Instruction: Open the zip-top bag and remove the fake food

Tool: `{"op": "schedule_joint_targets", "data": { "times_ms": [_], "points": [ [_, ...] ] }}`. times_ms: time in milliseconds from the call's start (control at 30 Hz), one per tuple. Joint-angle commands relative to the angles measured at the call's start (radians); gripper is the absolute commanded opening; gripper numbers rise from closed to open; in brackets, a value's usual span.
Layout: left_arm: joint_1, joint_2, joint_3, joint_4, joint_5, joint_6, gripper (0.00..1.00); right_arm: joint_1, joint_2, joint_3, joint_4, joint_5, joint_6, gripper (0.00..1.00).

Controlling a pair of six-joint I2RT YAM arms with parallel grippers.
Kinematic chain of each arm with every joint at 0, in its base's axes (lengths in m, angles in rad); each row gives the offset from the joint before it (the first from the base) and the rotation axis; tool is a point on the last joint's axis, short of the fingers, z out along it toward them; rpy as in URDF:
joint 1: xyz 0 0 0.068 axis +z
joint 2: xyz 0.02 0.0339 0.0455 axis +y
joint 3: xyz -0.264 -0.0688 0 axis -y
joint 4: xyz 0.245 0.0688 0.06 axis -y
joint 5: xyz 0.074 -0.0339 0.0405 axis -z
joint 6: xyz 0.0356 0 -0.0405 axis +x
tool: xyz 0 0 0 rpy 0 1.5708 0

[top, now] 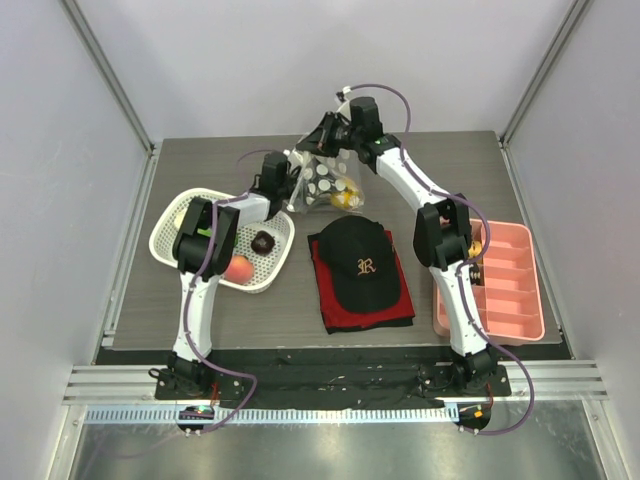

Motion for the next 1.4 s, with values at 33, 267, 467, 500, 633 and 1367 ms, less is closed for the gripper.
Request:
{"op": "schedule_joint_targets", "data": {
  "times_ms": [33,267,467,500,633,1367],
  "points": [
    [0.026,0.025,-0.005,0.337,0.084,-0.207,0.87,0.012,-0.018,0.044,0.01,0.018,-0.093,0.01],
    [0.034,0.053,0.013,0.187,0.034,-0.203,0.94,0.009,-0.035,0.095,-0.068,0.04,-0.138,0.01],
    [0.024,-0.01,0.094,-0.163,-0.231,0.075,1.0,0.009,-0.097,0.011,-0.065,0.046,-0.141,0.02],
    [0.023,-0.002,0.122,-0.196,-0.243,0.093,1.0,0.009,-0.098,0.003,-0.064,0.043,-0.117,0.01],
    [0.02,0.031,0.176,-0.216,-0.208,0.127,0.93,0.017,-0.11,-0.002,-0.042,0.041,-0.1,0.01],
    [-0.005,0.065,0.2,-0.281,-0.323,0.219,0.82,0.012,-0.104,0.003,-0.035,0.037,-0.072,0.01]
  ]
}}
